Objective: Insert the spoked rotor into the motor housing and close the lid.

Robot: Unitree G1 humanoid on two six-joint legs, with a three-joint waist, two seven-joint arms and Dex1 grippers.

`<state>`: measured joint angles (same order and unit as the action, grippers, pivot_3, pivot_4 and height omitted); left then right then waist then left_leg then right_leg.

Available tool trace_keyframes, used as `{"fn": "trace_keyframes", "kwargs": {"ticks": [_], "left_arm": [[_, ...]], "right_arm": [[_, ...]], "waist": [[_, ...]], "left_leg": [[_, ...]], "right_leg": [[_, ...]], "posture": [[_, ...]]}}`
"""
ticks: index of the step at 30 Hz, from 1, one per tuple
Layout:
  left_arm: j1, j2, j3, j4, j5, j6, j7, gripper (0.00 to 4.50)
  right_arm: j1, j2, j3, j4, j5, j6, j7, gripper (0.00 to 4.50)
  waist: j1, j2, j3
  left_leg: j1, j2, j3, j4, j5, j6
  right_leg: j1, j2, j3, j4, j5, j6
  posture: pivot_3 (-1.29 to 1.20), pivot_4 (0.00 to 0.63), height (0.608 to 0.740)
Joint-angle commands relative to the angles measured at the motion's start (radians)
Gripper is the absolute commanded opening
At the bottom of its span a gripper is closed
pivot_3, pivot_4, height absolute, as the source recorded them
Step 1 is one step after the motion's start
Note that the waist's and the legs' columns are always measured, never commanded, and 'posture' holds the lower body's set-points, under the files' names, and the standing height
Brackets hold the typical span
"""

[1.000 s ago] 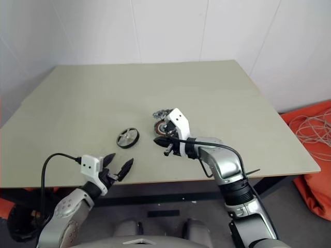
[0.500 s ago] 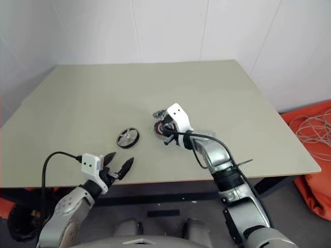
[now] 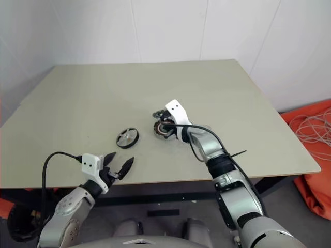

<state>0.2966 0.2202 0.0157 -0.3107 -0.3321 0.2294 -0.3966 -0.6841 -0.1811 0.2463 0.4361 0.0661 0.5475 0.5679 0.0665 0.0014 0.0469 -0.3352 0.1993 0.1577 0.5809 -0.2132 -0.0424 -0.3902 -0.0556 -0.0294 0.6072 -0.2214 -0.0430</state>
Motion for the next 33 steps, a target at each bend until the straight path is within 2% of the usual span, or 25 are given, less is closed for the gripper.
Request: {"fn": "trace_keyframes", "kwargs": {"ticks": [1,14,17,23,30,33], "left_arm": [[-0.001,-0.001,0.011,-0.041,-0.009,-0.011,0.002,4.50],[0.004,-0.004,0.014,-0.036,-0.011,-0.015,-0.003,4.50],[0.006,-0.004,0.021,-0.040,-0.029,-0.003,-0.009,4.50],[-0.003,0.004,0.036,-0.065,-0.087,0.030,-0.028,4.50],[-0.008,0.013,0.034,-0.070,-0.144,0.078,-0.060,4.50],[-0.030,-0.001,0.056,-0.076,-0.229,0.149,-0.051,4.50]], "right_arm": [[-0.048,0.014,-0.017,0.031,-0.011,-0.035,-0.008,0.05],[-0.051,-0.008,-0.028,0.011,-0.025,-0.019,0.003,0.05],[-0.027,-0.024,-0.041,-0.055,0.011,-0.011,0.051,0.05],[0.090,-0.072,-0.071,-0.335,0.165,0.081,0.220,0.05],[0.174,-0.117,-0.093,-0.493,0.244,0.176,0.235,0.05],[0.193,-0.118,-0.103,-0.536,0.262,0.206,0.217,0.05]], "waist": [[0.000,0.000,0.000],[-0.002,0.000,0.000],[0.001,0.000,0.000],[0.002,0.000,0.000],[0.003,0.000,0.000],[0.002,0.000,0.000]], "left_leg": [[0.000,0.000,0.000,0.000,0.000,0.000],[0.000,0.000,0.000,0.000,0.001,-0.001],[0.000,0.000,0.000,0.000,0.001,-0.001],[0.000,0.000,0.000,0.000,0.000,0.001],[0.000,0.000,0.000,0.000,0.000,0.000],[0.000,0.000,0.000,0.000,0.000,0.000]], "right_leg": [[0.000,0.000,0.000,0.000,0.000,0.000],[0.001,0.000,0.000,0.001,0.000,0.000],[0.000,0.000,0.000,0.000,0.001,-0.001],[0.000,0.000,0.000,0.000,0.001,-0.002],[0.001,0.000,0.000,0.000,-0.003,0.005],[0.001,0.000,0.000,0.000,-0.003,0.005]], "posture": [[0.00,0.000,0.740],[0.00,0.000,0.740],[0.00,0.000,0.740],[0.00,0.000,0.740],[0.00,0.000,0.740],[0.00,0.000,0.740]]}}
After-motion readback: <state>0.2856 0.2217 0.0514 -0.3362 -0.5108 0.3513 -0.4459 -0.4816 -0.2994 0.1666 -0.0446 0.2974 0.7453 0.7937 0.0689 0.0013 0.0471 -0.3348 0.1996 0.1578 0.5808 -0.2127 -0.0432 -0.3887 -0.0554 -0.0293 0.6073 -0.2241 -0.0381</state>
